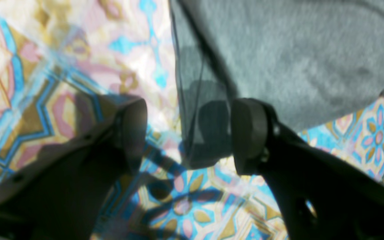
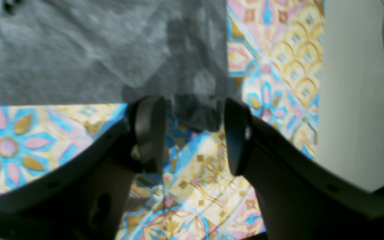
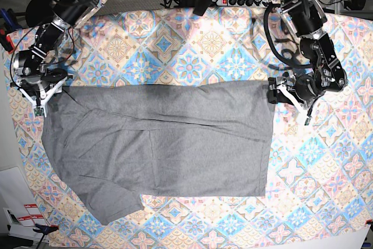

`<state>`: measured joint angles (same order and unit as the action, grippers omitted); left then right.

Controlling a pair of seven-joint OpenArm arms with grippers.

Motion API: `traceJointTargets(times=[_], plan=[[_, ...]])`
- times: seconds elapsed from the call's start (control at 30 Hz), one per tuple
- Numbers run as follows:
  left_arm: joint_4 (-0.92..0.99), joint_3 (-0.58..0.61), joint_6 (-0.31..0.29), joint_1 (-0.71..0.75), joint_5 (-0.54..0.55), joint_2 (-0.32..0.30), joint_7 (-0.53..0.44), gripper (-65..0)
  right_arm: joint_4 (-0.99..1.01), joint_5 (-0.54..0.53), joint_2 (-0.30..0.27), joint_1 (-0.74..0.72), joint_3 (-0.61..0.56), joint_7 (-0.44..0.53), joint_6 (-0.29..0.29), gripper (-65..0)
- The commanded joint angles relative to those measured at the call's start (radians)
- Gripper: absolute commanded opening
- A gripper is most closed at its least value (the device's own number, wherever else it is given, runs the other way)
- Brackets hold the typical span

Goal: Fold the T-shirt properly
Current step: 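Grasp the two corners of the shirt's folded edge with both grippers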

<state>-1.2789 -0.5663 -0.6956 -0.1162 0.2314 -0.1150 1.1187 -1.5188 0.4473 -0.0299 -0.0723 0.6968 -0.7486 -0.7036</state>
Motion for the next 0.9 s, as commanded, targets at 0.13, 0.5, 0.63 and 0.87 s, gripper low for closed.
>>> traceJointTargets(times=[0.13, 0.5, 0.63, 0.87], plan=[[-0.014, 0.065, -0.003, -0.017, 0.013, 0.008, -0.009, -25.6, -0.090, -0.003, -0.002, -0.008, 0.002, -0.029, 0.005, -37.2], [0.118, 0.093, -0.003, -0.035, 0.013, 0.004, -0.048, -25.7, -0.029, -0.031, -0.005, -0.073, 0.113, -0.068, 0.005, -37.1], [0.118, 0.093, -0.003, -0.033, 0.013, -0.009, -0.048, -25.7, 0.099, -0.035, -0.026, -0.157, 0.211, -0.133, 0.005, -34.7], [0.118, 0.094, -0.003, -0.015, 0.015, -0.012, -0.055, -25.7, 0.234, -0.049, -0.114, -0.194, 0.222, -0.121, 0.005, -27.6]])
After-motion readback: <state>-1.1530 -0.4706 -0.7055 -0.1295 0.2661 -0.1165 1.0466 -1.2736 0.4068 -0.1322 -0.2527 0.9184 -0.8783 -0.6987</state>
